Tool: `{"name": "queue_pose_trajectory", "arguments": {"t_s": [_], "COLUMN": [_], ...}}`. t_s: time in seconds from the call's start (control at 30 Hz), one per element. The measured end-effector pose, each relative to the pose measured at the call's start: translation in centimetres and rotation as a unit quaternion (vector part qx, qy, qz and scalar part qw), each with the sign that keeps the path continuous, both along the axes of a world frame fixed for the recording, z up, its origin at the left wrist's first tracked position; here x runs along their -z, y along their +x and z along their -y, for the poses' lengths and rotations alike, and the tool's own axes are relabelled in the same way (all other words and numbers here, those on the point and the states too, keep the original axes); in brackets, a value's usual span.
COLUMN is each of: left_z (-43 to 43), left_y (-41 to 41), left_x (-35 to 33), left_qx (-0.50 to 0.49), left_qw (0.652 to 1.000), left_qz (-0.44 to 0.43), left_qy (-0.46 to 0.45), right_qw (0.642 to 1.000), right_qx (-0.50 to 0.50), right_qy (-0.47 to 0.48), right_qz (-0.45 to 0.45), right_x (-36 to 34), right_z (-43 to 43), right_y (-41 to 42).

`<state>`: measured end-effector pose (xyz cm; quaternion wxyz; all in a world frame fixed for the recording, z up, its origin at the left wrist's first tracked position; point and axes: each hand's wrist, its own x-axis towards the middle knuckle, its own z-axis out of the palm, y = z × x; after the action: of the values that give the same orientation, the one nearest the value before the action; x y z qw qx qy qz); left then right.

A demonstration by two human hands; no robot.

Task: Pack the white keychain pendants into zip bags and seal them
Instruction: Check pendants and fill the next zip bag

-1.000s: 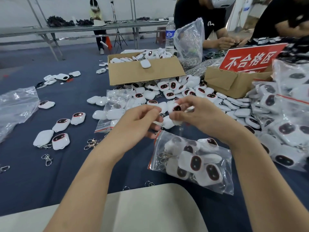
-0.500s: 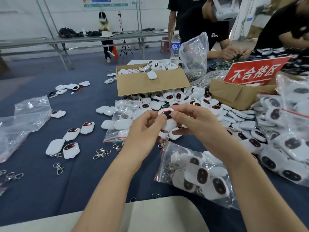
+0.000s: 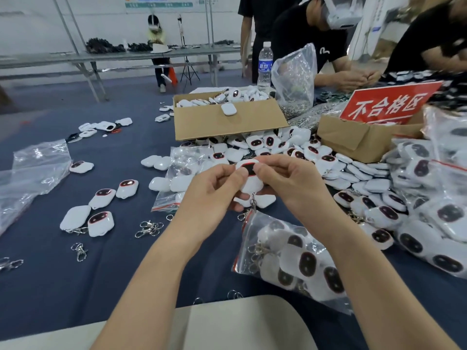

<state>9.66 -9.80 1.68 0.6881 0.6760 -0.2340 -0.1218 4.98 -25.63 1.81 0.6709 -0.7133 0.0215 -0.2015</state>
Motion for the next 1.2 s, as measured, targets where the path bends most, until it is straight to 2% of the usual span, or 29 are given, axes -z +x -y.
{"name": "queue_pose_trajectory", "arguments": {"t_s": [0.2,0.37,0.77,0.93,1.1,1.2], "left_z": [-0.29,-0.22,-0.46,-0.39,-0.55,-0.46], "left_y": [0.31,0.22,0.43,0.41,0.58,0.53], "left_x": [0.47,0.44,0.53,0.38,0.53,0.48], "left_qx": [0.040,0.013,-0.011,-0.011,-0.061,-0.068], "left_qw": [0.999,0.999,0.999,0.999,0.994,0.992], "left_qz": [0.011,0.026,-0.015,-0.031,-0.010,-0.004], "left_qy": [0.025,0.038,0.036,0.041,0.092,0.109], "right_qw": [1.000,0.999,0.999,1.000,0.993,0.992], "right_qx": [0.008,0.007,-0.009,-0.006,-0.083,-0.087], "right_qy": [0.025,0.043,0.023,0.005,-0.067,-0.068], "right_qz": [-0.011,-0.008,-0.028,-0.029,-0.042,-0.056], "right_x": [0.59,0.68,0.88,0.89,0.75,0.95], "right_z": [-0.12,-0.43,-0.43,-0.38,-0.55,-0.79], "right_y": [0.24,0.24,0.39,0.29,-0.23,-0.08]}}
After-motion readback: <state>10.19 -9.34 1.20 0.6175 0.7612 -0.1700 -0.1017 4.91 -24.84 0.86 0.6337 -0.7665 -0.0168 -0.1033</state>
